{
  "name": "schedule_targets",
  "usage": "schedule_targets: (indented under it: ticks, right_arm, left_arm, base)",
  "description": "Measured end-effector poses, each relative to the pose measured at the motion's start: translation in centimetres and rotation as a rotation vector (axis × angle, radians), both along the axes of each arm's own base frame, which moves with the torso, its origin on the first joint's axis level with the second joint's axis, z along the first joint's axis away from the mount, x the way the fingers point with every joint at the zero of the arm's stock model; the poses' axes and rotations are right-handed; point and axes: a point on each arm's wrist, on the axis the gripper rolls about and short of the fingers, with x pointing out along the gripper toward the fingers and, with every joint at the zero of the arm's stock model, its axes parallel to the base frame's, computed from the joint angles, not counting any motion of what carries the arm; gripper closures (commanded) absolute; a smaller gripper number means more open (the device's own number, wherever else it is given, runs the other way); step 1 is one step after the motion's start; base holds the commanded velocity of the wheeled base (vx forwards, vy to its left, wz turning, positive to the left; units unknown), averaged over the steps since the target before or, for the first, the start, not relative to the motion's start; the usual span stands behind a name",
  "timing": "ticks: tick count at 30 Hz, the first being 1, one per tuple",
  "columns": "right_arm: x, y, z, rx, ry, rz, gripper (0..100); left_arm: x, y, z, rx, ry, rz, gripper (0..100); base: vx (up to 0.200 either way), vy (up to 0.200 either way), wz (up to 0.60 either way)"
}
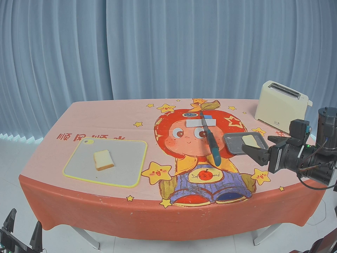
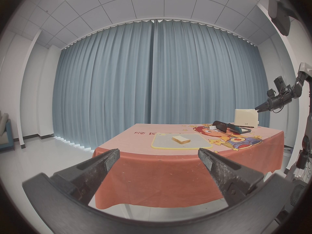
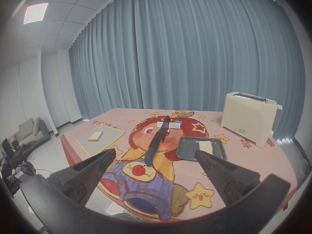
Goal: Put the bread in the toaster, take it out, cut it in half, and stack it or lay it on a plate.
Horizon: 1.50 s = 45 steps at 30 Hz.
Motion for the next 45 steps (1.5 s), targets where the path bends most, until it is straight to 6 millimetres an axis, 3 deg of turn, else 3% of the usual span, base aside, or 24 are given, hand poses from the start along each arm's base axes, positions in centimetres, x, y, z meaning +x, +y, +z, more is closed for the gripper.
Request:
schedule_targets:
  ticks: [23,37,45]
  right_arm:
    - [-0.7,1.0,-0.7,-0.013,0.027,0.053,0]
    - [-1.7,3.4,-0.3,-0.020,0.005,0.111,0]
    - [0.0,6.2,0.6,-0.011,-0.019,0.141,0]
  left_arm:
    - [0.0,0.0,0.0,0.001,0.000,0.000,0]
    - [0.0,0.0,0.0,0.002,0.000,0.000,0]
    - [0.0,0.0,0.0,0.003,0.000,0.000,0]
  base:
    - [0.000,0.200,0.00]
    - [0.000,0.000,0.00]
    - [0.000,0.000,0.00]
